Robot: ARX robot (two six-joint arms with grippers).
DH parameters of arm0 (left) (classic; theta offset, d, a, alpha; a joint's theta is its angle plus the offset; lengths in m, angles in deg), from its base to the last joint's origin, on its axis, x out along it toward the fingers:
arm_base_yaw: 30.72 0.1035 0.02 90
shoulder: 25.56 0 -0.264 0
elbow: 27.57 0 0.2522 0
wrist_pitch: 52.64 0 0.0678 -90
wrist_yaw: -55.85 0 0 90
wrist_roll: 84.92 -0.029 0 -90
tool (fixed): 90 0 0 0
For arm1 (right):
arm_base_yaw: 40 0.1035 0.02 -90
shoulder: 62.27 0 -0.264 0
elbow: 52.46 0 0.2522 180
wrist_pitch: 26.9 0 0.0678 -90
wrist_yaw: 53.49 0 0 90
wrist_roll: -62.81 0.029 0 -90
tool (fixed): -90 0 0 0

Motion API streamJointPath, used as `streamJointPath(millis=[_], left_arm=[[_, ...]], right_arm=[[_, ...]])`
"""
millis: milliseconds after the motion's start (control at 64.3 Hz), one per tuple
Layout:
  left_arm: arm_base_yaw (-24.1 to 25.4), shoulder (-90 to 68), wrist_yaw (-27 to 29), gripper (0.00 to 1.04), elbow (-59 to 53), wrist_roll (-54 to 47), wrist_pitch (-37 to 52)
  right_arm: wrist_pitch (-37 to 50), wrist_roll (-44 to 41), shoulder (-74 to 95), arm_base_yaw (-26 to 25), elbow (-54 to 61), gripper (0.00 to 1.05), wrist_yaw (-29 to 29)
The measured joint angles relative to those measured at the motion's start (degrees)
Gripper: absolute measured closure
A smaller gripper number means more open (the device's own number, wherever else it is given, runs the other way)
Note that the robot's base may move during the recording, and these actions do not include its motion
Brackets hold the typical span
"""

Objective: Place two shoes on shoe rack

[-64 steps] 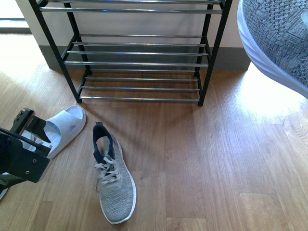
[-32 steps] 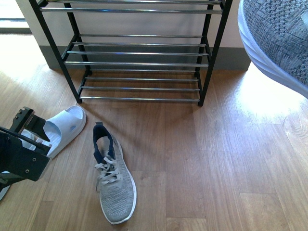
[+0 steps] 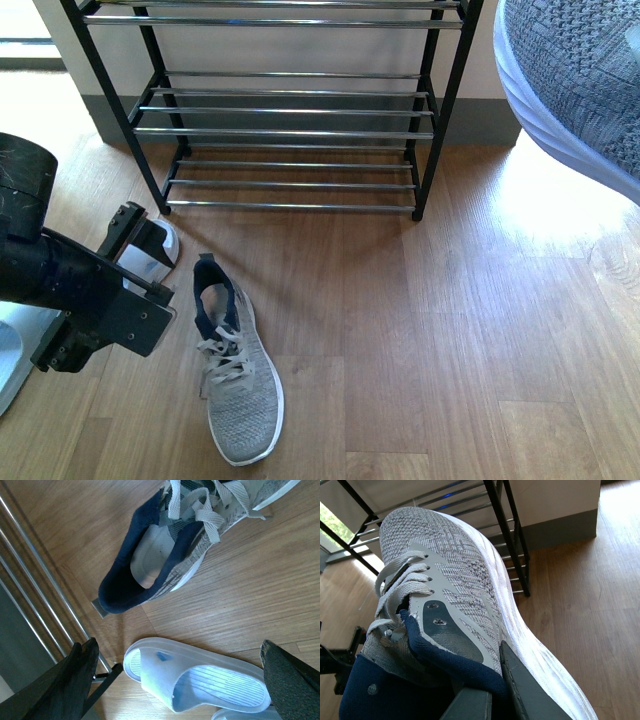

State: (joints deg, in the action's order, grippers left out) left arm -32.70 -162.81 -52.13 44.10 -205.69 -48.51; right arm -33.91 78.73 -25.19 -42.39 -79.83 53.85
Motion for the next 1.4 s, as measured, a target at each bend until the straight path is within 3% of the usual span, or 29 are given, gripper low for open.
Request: streamJointPath(millis=[373,498,763,1074,1401], left_arm=[[-2.0,-0.3,-1.9,0.09,-1.4,0.2,4.3],[-4.0,-7.6,-2.2,0.09,4.8,1.4,6.1],[-4.7,-18.6,-0.4,0.09,19.1,3.6,-0.4],[-4.7,-21.8,2.0,0.09,23.4,4.4,-10.8],[-5.1,-26.1,3.3,0.09,28.0,4.7,-12.0]], right_arm=[[0.0,0.0,0.0,0.0,0.0,1.03,0.0],[0.0,0.0,0.0,0.0,0.0,1.03,0.0],[0.0,0.0,0.0,0.0,0.0,1.03,0.0],[0.0,0.0,0.0,0.0,0.0,1.03,0.0],[0.0,0.0,0.0,0.0,0.0,1.03,0.0]])
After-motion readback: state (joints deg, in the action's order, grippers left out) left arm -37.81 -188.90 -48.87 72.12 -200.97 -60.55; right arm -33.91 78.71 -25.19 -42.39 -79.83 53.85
